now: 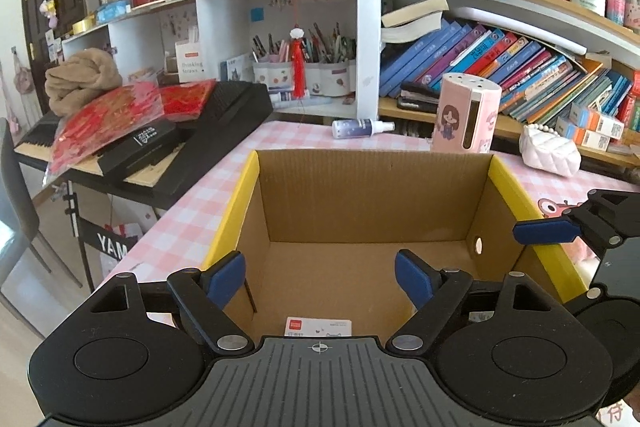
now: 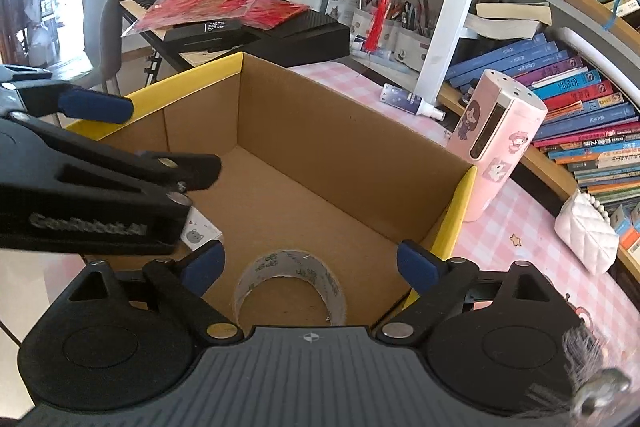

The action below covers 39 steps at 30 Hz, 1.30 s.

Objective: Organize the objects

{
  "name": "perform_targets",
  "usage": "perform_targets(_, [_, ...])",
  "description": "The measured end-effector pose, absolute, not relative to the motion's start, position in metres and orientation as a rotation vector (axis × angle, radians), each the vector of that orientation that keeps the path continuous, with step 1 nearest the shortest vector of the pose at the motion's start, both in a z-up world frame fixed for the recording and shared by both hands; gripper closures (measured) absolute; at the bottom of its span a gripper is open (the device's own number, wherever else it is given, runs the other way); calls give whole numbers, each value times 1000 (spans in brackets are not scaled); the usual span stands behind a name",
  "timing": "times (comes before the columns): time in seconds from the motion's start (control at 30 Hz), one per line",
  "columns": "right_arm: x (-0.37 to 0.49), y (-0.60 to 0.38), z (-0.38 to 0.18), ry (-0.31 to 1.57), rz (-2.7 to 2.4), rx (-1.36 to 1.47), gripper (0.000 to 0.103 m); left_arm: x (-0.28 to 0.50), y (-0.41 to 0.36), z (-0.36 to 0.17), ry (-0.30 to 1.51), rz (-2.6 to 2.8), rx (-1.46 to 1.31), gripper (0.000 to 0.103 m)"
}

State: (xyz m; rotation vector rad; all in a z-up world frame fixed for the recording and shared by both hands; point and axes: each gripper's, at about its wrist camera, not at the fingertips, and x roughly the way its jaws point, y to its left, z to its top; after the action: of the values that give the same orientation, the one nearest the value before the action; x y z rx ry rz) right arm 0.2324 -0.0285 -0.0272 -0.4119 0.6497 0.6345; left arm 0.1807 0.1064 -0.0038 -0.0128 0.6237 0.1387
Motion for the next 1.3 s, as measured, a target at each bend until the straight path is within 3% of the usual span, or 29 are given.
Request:
perform_targets(0.27, [230,-29,-26,625,615,-430,5,174,109,1,597,179,-21,8])
perform_targets(0.63, [203,-40,-1,508,596,-363,2,147,122,20,511,238,-83,5])
perform_targets(1.3, [140,-74,15,480,413,-265,2,93,107,21,506,226,-65,3])
